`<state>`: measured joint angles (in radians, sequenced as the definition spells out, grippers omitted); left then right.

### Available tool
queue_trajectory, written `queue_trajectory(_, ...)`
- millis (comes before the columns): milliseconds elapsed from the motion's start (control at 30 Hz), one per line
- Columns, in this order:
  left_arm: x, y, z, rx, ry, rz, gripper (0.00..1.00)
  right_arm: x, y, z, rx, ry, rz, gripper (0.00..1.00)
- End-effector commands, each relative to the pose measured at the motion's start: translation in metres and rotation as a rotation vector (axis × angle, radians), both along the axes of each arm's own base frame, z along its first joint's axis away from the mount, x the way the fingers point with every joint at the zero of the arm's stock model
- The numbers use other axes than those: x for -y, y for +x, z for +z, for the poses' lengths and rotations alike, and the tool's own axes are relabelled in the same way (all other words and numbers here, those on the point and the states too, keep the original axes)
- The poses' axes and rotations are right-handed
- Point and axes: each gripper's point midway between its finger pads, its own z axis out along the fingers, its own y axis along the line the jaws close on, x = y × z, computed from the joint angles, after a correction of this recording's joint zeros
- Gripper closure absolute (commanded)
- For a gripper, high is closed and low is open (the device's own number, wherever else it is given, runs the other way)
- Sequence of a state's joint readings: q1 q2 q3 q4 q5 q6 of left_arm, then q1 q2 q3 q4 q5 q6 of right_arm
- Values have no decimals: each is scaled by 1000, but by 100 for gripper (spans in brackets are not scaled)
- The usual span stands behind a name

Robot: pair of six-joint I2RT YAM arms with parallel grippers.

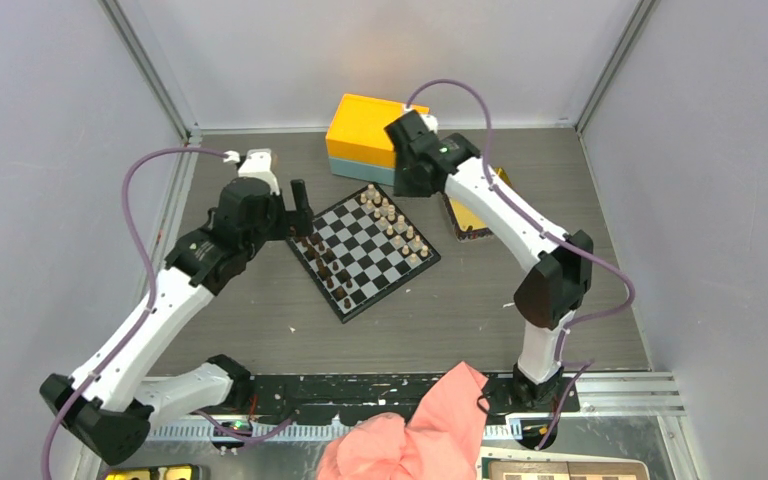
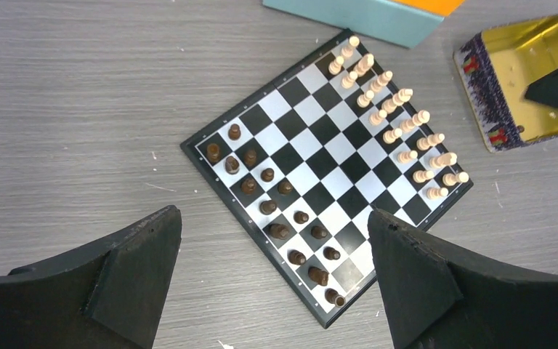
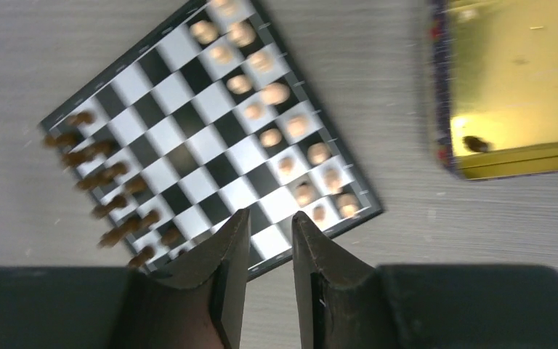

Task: Set up the chess pieces on the board
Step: Adjust the storage box at the center of the board.

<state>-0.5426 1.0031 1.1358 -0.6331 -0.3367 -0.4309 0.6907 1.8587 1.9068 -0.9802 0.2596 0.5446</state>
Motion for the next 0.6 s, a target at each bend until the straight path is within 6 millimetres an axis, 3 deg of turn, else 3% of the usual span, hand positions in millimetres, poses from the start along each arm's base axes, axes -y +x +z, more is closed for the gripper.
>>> queue_trajectory(0,20,19,20,58,-62,-40,1,49,20,-7,32,-108,-44,66)
queue_trajectory(300,30,30,10,29,-45,-58,1,101,48,-65,-49,-227,-76,67)
queue_trajectory(567,31,32,5,11,-18,-66,1,122,65,-94,-84,-236,-115,67)
